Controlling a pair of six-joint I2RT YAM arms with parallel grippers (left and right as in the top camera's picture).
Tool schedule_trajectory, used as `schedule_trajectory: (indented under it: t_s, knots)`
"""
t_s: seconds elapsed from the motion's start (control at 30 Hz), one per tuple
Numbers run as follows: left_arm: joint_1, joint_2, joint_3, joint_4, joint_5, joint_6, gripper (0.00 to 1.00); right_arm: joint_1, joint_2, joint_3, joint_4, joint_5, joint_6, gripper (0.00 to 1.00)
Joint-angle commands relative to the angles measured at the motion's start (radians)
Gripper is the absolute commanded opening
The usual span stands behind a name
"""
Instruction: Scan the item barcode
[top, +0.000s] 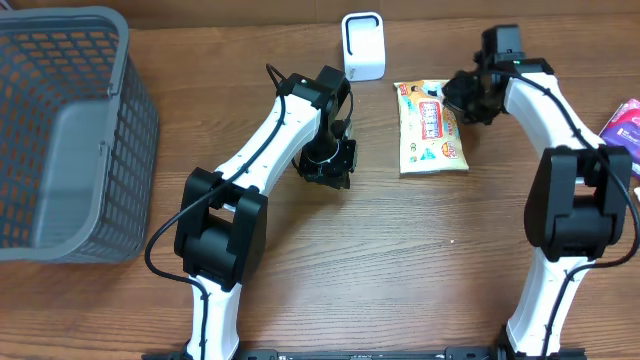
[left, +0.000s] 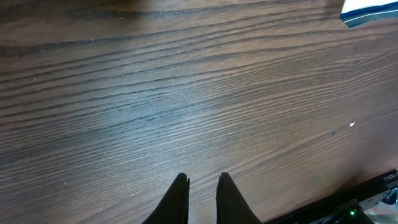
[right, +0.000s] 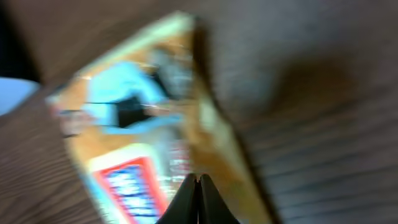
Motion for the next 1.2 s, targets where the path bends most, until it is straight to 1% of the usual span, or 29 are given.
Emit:
schedule_trajectory:
  t_s: [0.0,0.07,0.13,0.2,0.3,0.37,0.47,0.5,0.53,0.63,0.67,0.77,0.9,0.97,1.03,1.17]
  knots:
    - [0.0,0.006,0.018,0.012,-0.007,0.018,0.1,-0.016,0.046,-0.002,-0.031,-0.047,-0.045,0.04]
    - [0.0,0.006,0.018,0.015,-0.007,0.018,0.11,-0.011,0.069,-0.002,-0.067,-0.042,-0.079,0.04]
    - [0.0,0.006,0.018,0.01,-0.007,0.018,0.1,-0.006,0.065,0.0,-0.148,0.032,-0.041,0.04]
    - [0.0,0.006,0.018,0.002,-0.007,0.018,0.1,-0.007,0.014,0.012,-0.245,0.093,0.014,0.04]
    - [0.0,0.006,0.018,0.003,-0.007,0.018,0.11,-0.007,-0.061,0.043,-0.31,0.118,0.014,0.04]
    - [0.0,0.006,0.018,0.005,-0.007,0.018,0.11,-0.002,-0.134,0.063,-0.31,0.112,0.01,0.04]
    - [0.0,0.006,0.018,0.018,-0.007,0.018,0.12,0.016,-0.195,0.064,-0.2,0.018,-0.002,0.04]
    - [0.0,0.006,0.018,0.022,-0.007,0.017,0.11,0.028,-0.189,0.061,-0.143,-0.054,-0.042,0.04]
    - [0.0,0.006,0.018,0.022,-0.007,0.014,0.11,0.038,-0.178,0.054,-0.107,-0.065,-0.039,0.04]
    - [0.0,0.006,0.018,0.016,-0.007,0.014,0.09,0.056,-0.138,0.033,-0.041,-0.042,-0.027,0.04]
    - [0.0,0.006,0.018,0.008,-0.007,0.014,0.07,0.057,-0.1,0.028,-0.028,-0.042,0.006,0.04]
    - [0.0,0.006,0.018,0.0,-0.007,0.014,0.07,0.056,-0.029,0.023,-0.019,-0.018,0.017,0.04]
    - [0.0,0.006,0.018,-0.001,-0.007,0.014,0.07,0.034,0.073,0.019,-0.054,-0.008,0.016,0.04]
    - [0.0,0.006,0.018,-0.001,-0.007,0.014,0.07,0.032,0.124,0.015,-0.087,-0.001,-0.007,0.04]
    - [0.0,0.006,0.018,-0.002,-0.007,0.014,0.07,0.032,0.132,0.015,-0.132,0.027,-0.01,0.04]
    - [0.0,0.006,0.018,-0.001,-0.007,0.014,0.08,0.032,0.109,0.041,-0.278,0.07,-0.01,0.04]
